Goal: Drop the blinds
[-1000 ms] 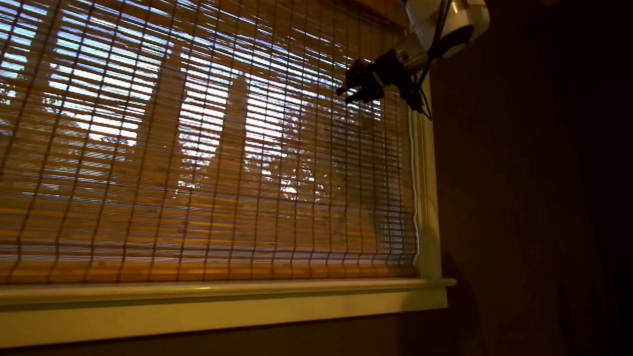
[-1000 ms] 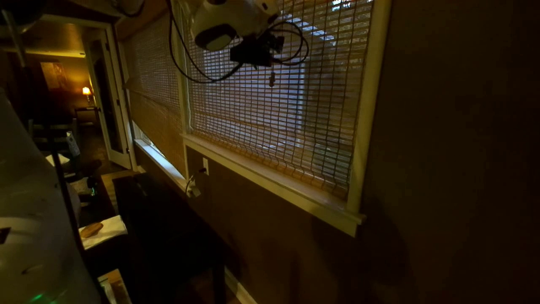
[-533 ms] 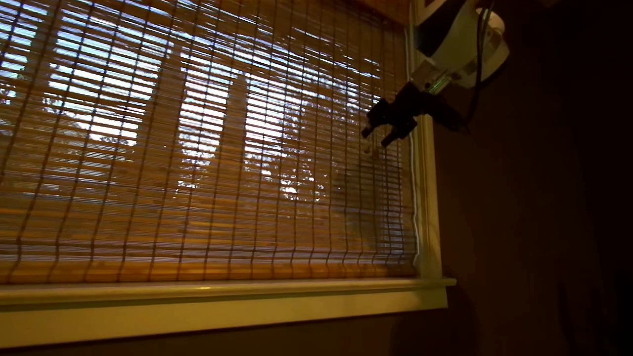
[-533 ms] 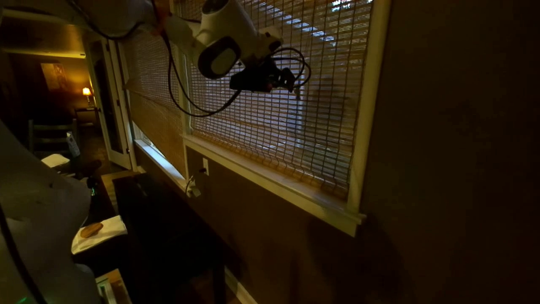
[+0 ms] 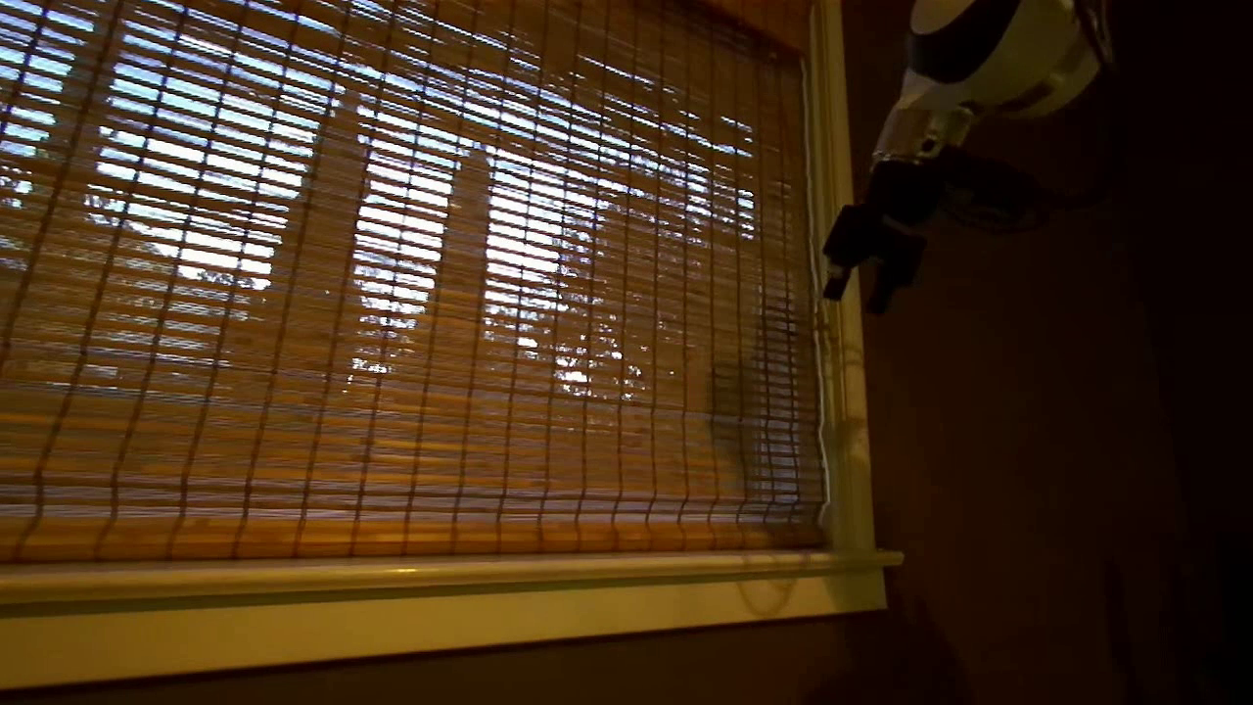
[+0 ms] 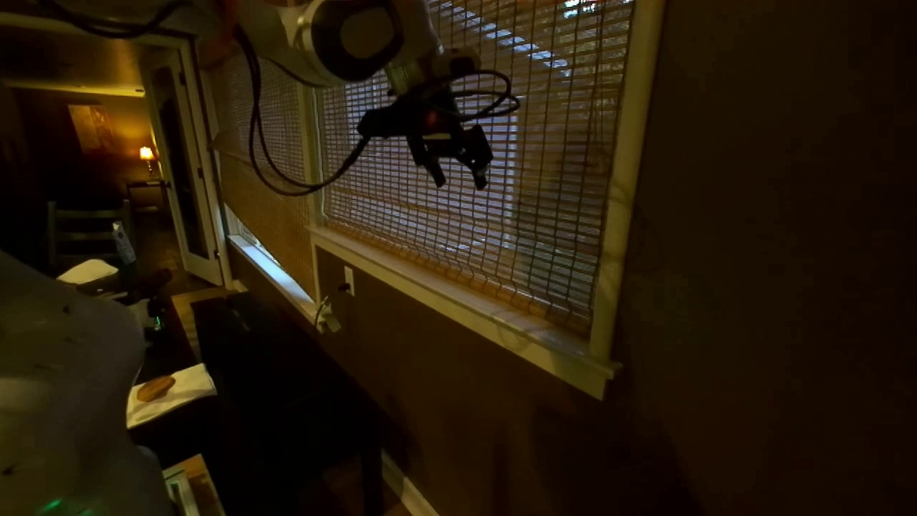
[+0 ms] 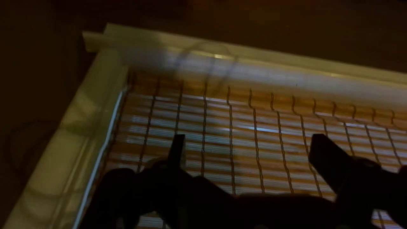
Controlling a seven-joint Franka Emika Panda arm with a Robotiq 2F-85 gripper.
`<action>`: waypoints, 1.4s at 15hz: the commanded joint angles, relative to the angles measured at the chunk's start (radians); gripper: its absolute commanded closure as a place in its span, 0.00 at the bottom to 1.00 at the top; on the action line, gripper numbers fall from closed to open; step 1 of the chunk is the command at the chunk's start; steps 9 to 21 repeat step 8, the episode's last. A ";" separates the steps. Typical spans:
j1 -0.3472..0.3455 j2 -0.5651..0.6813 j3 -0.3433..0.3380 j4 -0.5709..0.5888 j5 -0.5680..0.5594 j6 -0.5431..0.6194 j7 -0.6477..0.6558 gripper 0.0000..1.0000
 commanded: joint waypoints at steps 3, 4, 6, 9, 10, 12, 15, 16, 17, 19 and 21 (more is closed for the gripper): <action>0.136 -0.011 -0.190 0.076 -0.049 -0.338 -0.014 0.00; 0.167 -0.010 -0.227 0.076 -0.021 -0.318 -0.047 0.00; 0.189 -0.021 -0.237 0.054 -0.052 -0.289 -0.007 0.00; 0.202 -0.019 -0.260 0.057 -0.048 -0.290 -0.021 0.00; 0.202 -0.019 -0.260 0.057 -0.048 -0.290 -0.021 0.00; 0.202 -0.019 -0.260 0.057 -0.048 -0.290 -0.021 0.00; 0.202 -0.019 -0.260 0.057 -0.048 -0.290 -0.021 0.00; 0.202 -0.019 -0.260 0.057 -0.048 -0.290 -0.021 0.00; 0.202 -0.019 -0.260 0.057 -0.048 -0.290 -0.021 0.00; 0.202 -0.019 -0.260 0.057 -0.048 -0.290 -0.021 0.00; 0.202 -0.019 -0.260 0.057 -0.048 -0.290 -0.021 0.00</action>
